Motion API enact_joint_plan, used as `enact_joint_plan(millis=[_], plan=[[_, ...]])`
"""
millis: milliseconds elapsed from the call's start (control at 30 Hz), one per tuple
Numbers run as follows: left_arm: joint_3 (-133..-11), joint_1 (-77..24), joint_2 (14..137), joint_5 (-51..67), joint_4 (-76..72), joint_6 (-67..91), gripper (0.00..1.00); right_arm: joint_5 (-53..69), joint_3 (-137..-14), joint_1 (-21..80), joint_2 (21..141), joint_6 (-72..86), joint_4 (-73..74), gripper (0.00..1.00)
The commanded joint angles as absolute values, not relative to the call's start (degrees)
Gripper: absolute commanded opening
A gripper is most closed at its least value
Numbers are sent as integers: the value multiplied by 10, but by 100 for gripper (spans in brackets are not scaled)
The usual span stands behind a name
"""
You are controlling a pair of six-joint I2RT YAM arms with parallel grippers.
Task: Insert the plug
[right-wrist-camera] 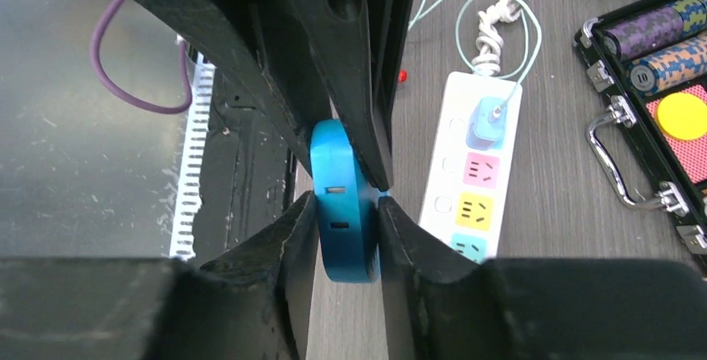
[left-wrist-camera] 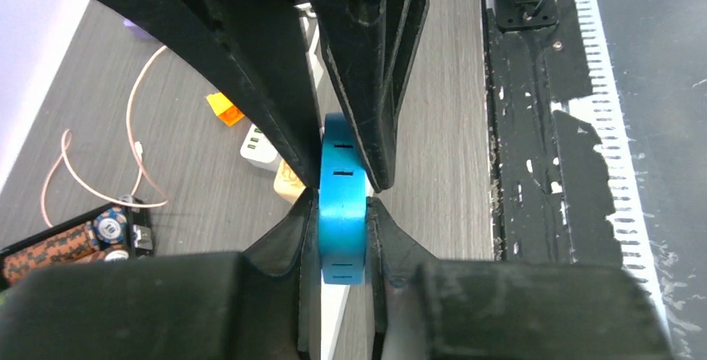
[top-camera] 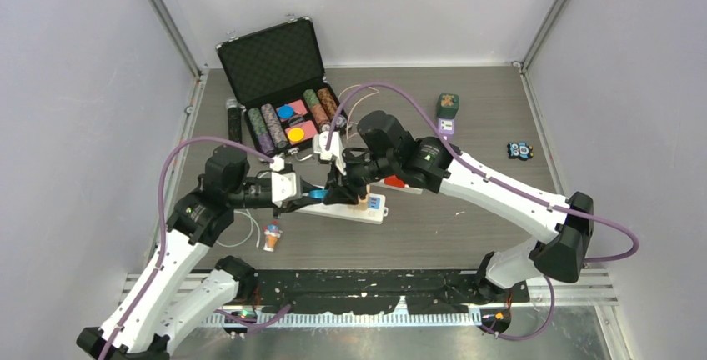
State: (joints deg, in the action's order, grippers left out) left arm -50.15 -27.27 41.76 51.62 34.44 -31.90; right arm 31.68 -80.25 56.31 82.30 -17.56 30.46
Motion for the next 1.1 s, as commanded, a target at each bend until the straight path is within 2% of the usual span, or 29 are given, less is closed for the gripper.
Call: enact_joint_plan(millis=[0,33,67,100,133,333,500,600,667,733,1067], plan=[[-497,-273,409,516,307,-289,25,321,-831,562,834,-172,286,29],[-496,-273,409,508,301,-277,35,325,-843,562,840,-174,301,18],[-495,-273,409,497,293,-265,59,325,-849,563,843,-175,308,12],[-493,-273,409,486,289,-258,93,323,-856,562,849,-175,318,7],[-490,-273,406,474,286,-255,99,320,-857,563,850,-176,320,6],[-449,-273,361,382,277,-251,100,294,-831,561,847,-179,298,5],[-377,-273,268,254,235,-229,100,233,-782,559,856,-180,260,5],[-323,-273,204,147,163,-169,100,200,-747,557,866,-174,212,5],[-297,-273,173,39,118,-75,100,189,-733,556,877,-173,186,5],[-305,-273,166,-44,128,-18,100,175,-725,554,893,-169,166,5],[-371,-273,221,-114,213,53,100,141,-722,547,973,-175,99,5]])
